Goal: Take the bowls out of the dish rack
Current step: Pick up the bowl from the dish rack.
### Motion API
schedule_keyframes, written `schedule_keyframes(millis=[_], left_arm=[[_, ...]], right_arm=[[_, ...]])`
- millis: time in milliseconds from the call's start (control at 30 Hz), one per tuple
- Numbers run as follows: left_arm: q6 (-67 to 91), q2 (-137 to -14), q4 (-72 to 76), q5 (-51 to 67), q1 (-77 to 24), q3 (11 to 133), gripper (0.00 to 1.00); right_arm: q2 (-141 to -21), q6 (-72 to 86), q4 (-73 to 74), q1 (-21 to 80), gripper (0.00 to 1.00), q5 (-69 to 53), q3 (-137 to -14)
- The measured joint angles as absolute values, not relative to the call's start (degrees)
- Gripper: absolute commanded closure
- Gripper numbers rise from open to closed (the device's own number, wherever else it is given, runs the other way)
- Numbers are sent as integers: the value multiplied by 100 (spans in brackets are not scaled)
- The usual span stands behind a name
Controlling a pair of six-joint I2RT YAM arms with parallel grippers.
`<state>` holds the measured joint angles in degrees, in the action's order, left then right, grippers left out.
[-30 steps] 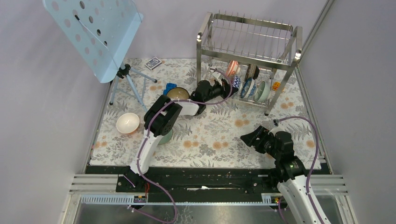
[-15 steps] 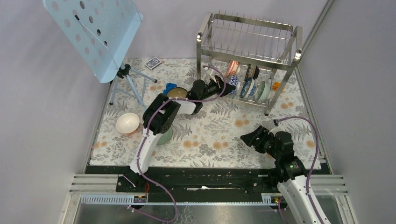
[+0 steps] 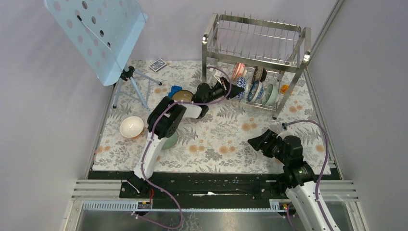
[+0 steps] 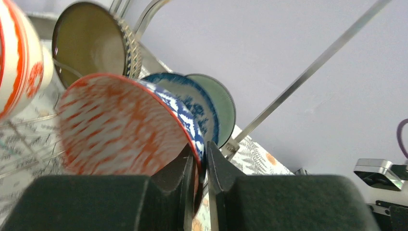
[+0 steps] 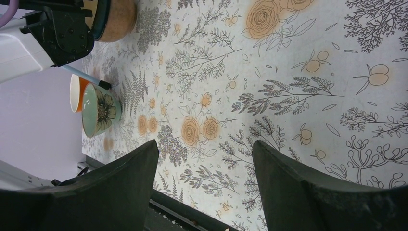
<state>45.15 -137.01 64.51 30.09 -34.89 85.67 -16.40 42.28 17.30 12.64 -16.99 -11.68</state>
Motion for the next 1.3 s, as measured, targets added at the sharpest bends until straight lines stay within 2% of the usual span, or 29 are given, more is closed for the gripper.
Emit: schedule_keyframes(millis=[467,767,1300], left_arm=[[4849,-13686,7397,3194,-3535,8350,100],[5251,-13369,7920,3234,-3592,7703,100],[5404,-11869,8117,3024,-3594,6202,100]], right_arm=[[-1581,4230,1730,1264,22,-1702,-1155],[-1466,4230,1732,1264,21,-1702,-1138],[-1393,4224,1793,1264,20,-1647,-1184]])
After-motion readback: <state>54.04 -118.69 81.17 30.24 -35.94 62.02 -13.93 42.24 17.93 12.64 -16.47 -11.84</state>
